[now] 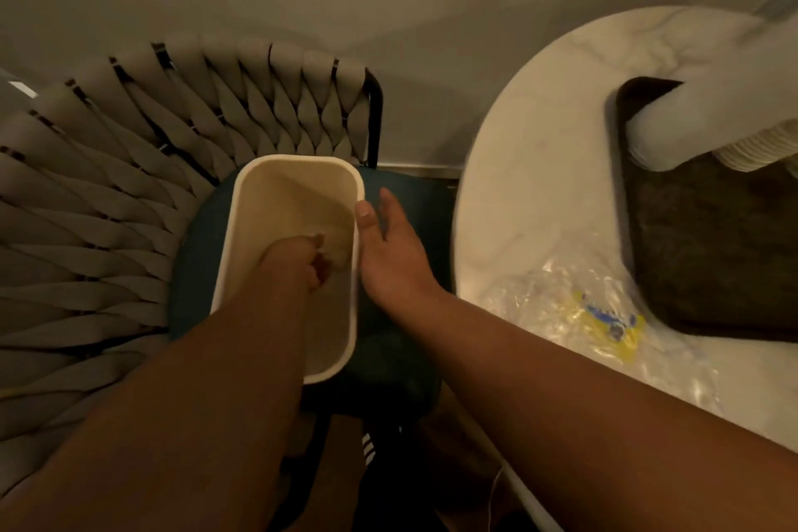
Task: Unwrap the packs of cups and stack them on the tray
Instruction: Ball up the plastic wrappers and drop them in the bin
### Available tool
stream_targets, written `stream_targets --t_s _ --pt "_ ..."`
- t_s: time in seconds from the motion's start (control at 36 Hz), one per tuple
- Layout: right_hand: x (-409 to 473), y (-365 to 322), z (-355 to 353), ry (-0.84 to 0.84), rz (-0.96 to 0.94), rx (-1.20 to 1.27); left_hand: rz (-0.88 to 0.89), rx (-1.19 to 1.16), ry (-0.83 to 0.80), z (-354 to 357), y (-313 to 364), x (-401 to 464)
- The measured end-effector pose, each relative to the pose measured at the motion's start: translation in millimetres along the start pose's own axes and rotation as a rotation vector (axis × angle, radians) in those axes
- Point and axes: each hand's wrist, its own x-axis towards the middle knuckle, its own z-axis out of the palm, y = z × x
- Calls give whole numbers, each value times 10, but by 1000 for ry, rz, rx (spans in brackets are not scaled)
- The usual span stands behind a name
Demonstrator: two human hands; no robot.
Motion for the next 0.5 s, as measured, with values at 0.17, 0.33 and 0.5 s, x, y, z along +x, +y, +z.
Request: stream_targets --t_s 0.17,0.33,0.5 --pt "-507 -98 -376 -41 -205 -97 323 158 228 -14 -15 -660" --pt "-1069 -127 -1108 -4 -411 -172 753 310 332 379 -251 -1828" --pt "-1558 169 -2250 39 -620 -307 1103 538 247 968 -933 -2951"
